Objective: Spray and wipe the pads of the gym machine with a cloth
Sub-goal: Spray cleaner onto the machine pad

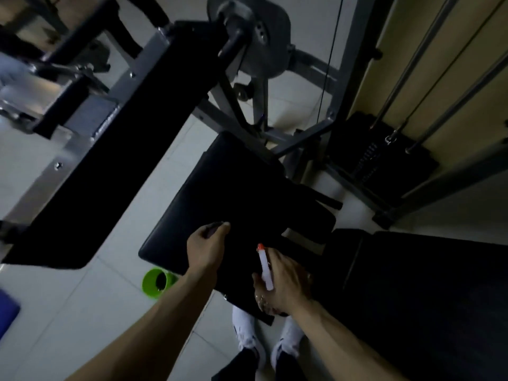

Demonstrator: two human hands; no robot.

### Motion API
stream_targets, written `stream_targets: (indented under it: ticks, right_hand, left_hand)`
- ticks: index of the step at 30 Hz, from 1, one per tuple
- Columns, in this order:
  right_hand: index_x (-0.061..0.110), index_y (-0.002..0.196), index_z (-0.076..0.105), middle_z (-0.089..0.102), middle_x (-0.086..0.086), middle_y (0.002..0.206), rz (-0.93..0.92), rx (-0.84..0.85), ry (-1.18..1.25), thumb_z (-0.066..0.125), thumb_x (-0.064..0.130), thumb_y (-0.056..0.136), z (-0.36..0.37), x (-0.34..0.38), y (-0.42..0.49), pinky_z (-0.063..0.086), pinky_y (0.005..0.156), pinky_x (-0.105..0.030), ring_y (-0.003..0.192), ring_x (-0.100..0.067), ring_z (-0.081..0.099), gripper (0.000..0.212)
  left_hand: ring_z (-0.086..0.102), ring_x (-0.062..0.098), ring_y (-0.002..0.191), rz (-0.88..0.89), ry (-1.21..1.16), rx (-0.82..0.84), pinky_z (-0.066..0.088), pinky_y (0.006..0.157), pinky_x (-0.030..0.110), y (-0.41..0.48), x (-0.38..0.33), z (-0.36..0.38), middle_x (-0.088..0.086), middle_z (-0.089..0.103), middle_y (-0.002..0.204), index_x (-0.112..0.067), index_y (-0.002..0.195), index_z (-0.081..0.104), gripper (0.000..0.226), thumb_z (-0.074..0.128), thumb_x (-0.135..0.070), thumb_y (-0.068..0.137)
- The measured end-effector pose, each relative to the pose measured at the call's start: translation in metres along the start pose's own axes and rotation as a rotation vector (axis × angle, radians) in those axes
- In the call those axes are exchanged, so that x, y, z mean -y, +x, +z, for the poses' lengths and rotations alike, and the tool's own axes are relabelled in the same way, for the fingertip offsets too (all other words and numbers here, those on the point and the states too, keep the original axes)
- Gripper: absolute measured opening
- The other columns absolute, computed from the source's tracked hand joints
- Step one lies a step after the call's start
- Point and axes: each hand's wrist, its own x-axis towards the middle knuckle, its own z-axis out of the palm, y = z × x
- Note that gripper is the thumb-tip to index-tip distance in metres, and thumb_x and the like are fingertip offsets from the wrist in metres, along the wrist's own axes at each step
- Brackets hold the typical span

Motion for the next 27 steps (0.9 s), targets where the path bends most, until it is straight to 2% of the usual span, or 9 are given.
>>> stream_targets:
  ticks: [3, 7, 10, 12, 14, 18, 22, 25, 27]
  right_hand:
    - [0.024, 0.14, 0.041, 0.063, 0.002, 0.117, -0.012, 0.016, -0.04, 0.051, 0.058, 0.092, 0.024, -0.006, -0.003, 0.055, 0.076, -0.029, 0.101, -0.018, 0.066, 0.06]
    - [0.023, 0.113, 0.051, 0.067, 0.0, 0.086, 0.025, -0.079, 0.002, 0.083, 0.042, 0.077, 0.04, -0.009, 0.002, 0.056, 0.053, -0.032, 0.07, -0.019, 0.067, 0.052]
    - [0.024, 0.111, 0.055, 0.064, 0.002, 0.092, 0.099, -0.052, 0.029, 0.07, 0.049, 0.083, 0.045, -0.011, 0.012, 0.056, 0.064, -0.035, 0.08, -0.019, 0.065, 0.041]
    - [0.023, 0.116, 0.054, 0.063, 0.003, 0.1, 0.088, -0.026, 0.031, 0.053, 0.06, 0.085, 0.053, -0.013, 0.018, 0.054, 0.07, -0.033, 0.089, -0.017, 0.064, 0.048]
    - [0.023, 0.118, 0.054, 0.062, 0.004, 0.102, 0.092, -0.043, 0.033, 0.049, 0.064, 0.085, 0.061, -0.009, 0.022, 0.053, 0.072, -0.03, 0.091, -0.015, 0.063, 0.053]
    - [0.019, 0.131, 0.055, 0.067, 0.002, 0.103, 0.108, -0.079, 0.012, 0.05, 0.061, 0.08, 0.077, 0.008, 0.028, 0.056, 0.078, -0.037, 0.095, -0.019, 0.066, 0.066]
    - [0.009, 0.137, 0.055, 0.068, -0.01, 0.111, -0.053, 0.001, -0.059, 0.035, 0.052, 0.085, 0.093, 0.043, 0.022, 0.059, 0.075, -0.041, 0.097, -0.027, 0.067, 0.07]
    - [0.014, 0.136, 0.053, 0.069, -0.007, 0.097, -0.106, 0.02, -0.093, 0.049, 0.052, 0.088, 0.114, 0.062, 0.008, 0.053, 0.063, -0.031, 0.08, -0.025, 0.068, 0.062]
    - [0.012, 0.149, 0.047, 0.069, -0.005, 0.102, -0.137, 0.041, -0.127, 0.052, 0.054, 0.091, 0.138, 0.071, 0.003, 0.054, 0.066, -0.031, 0.084, -0.023, 0.067, 0.071]
  left_hand:
    - [0.075, 0.025, 0.085, -0.021, -0.015, -0.003, 0.063, 0.082, 0.041, 0.013, 0.016, 0.004, 0.007, 0.077, 0.093, -0.018, 0.103, 0.072, 0.02, 0.077, -0.032, 0.09]
    - [0.076, 0.021, 0.081, -0.032, -0.025, 0.001, 0.064, 0.075, 0.038, 0.029, 0.034, 0.001, 0.005, 0.077, 0.094, -0.022, 0.107, 0.072, 0.021, 0.076, -0.033, 0.09]
    - [0.075, 0.015, 0.075, -0.024, -0.052, -0.026, 0.06, 0.064, 0.027, 0.031, 0.049, -0.004, 0.0, 0.077, 0.091, -0.025, 0.103, 0.074, 0.014, 0.076, -0.031, 0.09]
    - [0.075, 0.015, 0.08, -0.031, -0.084, -0.043, 0.059, 0.065, 0.025, 0.03, 0.061, -0.009, -0.002, 0.077, 0.093, -0.025, 0.103, 0.075, 0.014, 0.077, -0.03, 0.09]
    - [0.075, 0.015, 0.087, -0.039, -0.114, -0.05, 0.059, 0.07, 0.026, 0.03, 0.073, -0.015, -0.003, 0.077, 0.097, -0.025, 0.106, 0.074, 0.016, 0.077, -0.03, 0.09]
    - [0.074, 0.02, 0.085, -0.039, -0.125, -0.051, 0.056, 0.06, 0.026, 0.029, 0.096, -0.033, 0.001, 0.077, 0.098, -0.023, 0.11, 0.073, 0.019, 0.076, -0.029, 0.091]
    - [0.074, 0.016, 0.083, -0.033, -0.148, -0.091, 0.057, 0.058, 0.024, 0.027, 0.117, -0.066, 0.0, 0.076, 0.097, -0.02, 0.109, 0.071, 0.017, 0.073, -0.027, 0.094]
    - [0.068, 0.02, 0.066, -0.052, -0.166, -0.127, 0.05, 0.053, 0.03, 0.024, 0.132, -0.095, 0.008, 0.075, 0.087, -0.015, 0.107, 0.072, 0.019, 0.073, -0.028, 0.093]
    - [0.061, 0.018, 0.055, -0.056, -0.182, -0.142, 0.047, 0.049, 0.029, 0.02, 0.142, -0.114, 0.01, 0.071, 0.075, -0.01, 0.099, 0.073, 0.014, 0.072, -0.023, 0.094]
